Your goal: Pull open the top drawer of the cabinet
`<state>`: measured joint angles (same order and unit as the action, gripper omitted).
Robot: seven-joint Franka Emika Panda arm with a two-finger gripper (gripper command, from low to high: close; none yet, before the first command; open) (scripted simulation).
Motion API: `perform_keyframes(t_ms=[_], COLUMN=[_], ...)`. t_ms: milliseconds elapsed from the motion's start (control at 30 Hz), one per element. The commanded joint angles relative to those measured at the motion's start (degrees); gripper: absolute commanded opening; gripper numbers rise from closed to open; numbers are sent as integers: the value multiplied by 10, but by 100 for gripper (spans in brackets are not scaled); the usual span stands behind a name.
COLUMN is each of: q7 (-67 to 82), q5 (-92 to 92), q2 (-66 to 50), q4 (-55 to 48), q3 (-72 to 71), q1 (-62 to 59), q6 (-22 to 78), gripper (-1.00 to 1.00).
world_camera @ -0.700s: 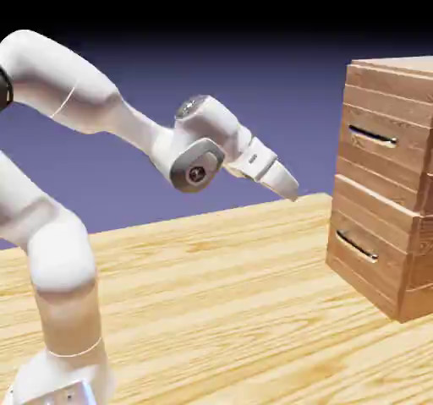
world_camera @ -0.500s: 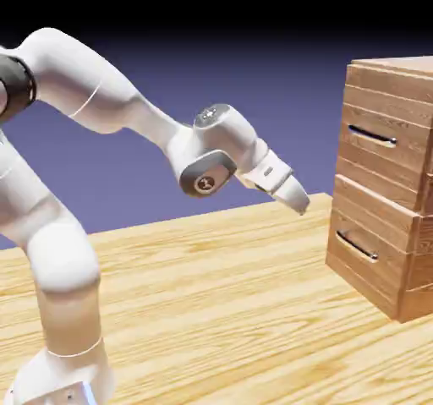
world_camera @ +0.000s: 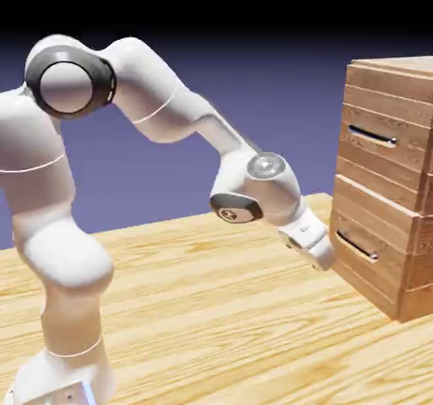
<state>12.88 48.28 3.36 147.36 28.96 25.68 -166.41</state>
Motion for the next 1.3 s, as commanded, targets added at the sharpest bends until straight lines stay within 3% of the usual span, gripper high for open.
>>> perform_keyframes(t_ms=[0, 1267], q7=[25, 972], q5=[22, 848], q2=[-13, -514], q4=[-6, -240], q3=[13, 509], q1=[12, 440], q6=[3, 133], gripper=[100, 100])
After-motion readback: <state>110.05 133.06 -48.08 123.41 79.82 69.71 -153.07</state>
